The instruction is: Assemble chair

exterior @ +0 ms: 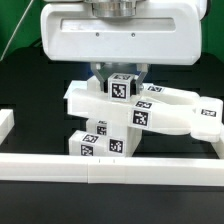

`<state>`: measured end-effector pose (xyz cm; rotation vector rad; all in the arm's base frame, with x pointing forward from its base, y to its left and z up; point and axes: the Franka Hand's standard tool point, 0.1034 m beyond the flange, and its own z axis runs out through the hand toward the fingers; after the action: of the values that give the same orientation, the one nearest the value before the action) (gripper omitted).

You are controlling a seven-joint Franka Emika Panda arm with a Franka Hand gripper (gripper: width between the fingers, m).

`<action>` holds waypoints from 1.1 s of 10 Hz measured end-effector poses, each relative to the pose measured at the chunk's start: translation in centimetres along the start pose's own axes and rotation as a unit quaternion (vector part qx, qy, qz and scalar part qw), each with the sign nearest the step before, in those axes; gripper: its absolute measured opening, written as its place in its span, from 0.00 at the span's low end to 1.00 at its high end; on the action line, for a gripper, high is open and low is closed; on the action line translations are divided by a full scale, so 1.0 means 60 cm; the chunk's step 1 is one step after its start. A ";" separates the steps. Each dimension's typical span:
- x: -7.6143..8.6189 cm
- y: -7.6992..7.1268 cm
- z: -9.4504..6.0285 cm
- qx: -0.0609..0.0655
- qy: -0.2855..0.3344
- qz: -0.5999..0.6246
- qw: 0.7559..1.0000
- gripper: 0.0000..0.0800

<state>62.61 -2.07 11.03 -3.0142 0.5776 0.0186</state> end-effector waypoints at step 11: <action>-0.001 0.003 0.002 0.023 0.007 0.395 0.918 0.33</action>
Offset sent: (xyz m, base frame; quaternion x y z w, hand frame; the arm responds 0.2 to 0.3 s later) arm 0.0000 0.0000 0.0000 0.0000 0.0000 0.1296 0.9916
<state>62.49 -2.22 10.89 -2.5139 1.7052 0.0253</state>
